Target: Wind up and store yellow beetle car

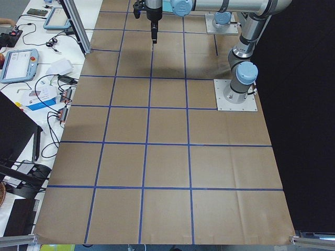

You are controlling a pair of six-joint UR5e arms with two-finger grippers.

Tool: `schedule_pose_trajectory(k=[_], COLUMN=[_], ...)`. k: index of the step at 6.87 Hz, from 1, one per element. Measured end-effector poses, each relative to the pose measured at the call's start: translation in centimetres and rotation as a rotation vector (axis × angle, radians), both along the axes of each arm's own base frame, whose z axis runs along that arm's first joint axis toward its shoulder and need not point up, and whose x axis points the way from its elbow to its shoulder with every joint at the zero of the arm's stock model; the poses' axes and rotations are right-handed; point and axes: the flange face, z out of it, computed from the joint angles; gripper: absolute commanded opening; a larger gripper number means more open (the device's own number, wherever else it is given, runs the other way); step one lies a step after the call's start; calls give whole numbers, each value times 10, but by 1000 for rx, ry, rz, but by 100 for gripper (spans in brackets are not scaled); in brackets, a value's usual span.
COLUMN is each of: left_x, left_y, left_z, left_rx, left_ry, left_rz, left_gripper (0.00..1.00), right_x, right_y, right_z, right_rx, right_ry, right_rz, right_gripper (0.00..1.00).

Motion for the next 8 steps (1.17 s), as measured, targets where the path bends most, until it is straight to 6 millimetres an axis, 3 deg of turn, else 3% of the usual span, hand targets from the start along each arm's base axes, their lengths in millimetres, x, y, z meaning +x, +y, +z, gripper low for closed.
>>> schedule_pose_trajectory(k=[3, 4, 8], left_x=[0, 0, -1], left_y=[2, 2, 1], left_z=[-1, -1, -2], left_rx=[2, 2, 4], left_ry=[0, 0, 0], left_rz=[-2, -2, -3], left_gripper=[100, 100, 100], right_x=[105, 122, 128], right_y=[19, 23, 27], right_z=[9, 8, -1], right_rx=[-8, -10, 12], right_ry=[-10, -13, -7], right_rz=[22, 43, 56], right_gripper=[100, 100, 100])
